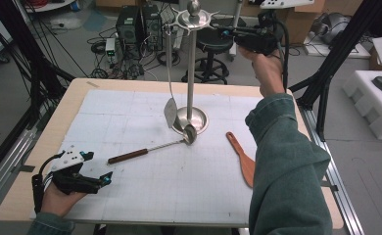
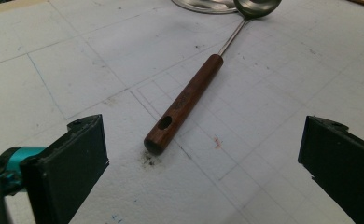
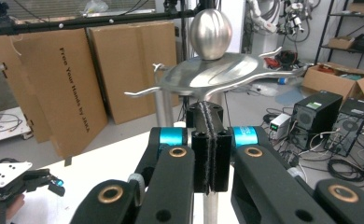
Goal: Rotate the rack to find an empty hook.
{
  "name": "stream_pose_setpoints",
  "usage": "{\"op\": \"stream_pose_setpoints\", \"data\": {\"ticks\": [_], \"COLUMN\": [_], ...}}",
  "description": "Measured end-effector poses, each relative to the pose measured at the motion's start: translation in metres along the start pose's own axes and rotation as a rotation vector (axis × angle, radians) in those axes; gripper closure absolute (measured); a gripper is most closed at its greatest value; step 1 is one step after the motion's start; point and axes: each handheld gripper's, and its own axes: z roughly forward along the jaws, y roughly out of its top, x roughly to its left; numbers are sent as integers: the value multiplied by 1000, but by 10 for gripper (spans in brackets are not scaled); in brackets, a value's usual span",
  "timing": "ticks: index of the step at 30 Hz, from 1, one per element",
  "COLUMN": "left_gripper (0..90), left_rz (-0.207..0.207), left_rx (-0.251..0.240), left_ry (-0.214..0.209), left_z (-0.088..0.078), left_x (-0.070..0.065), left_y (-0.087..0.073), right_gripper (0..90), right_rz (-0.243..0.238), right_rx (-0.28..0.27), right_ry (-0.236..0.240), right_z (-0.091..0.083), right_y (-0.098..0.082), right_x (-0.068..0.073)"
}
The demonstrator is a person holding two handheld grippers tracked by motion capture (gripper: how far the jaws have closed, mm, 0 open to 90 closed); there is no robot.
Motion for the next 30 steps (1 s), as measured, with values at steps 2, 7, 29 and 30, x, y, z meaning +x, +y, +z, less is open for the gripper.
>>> {"op": "stream_pose_setpoints", "data": {"ticks": [2, 7, 29, 30], "left_gripper": [17, 17, 18, 17], "left_rz": [1, 1, 1, 1], "left_rx": [2, 4, 2, -1], "left_ry": [-1, -1, -1, -1], "left_z": [0, 0, 0, 0], "left_x": [1, 0, 0, 0], "left_y": [0, 0, 0, 0], "right_gripper": [900, 900, 900, 900], "right_rz": [-1, -1, -32, -30], "right_rx": [-6, 1, 22, 24], "right_ry": [-4, -2, 10, 9], "right_z": [-1, 0, 6, 6], "right_y": [0, 1, 4, 4], "right_x": [-1, -3, 4, 4]}}
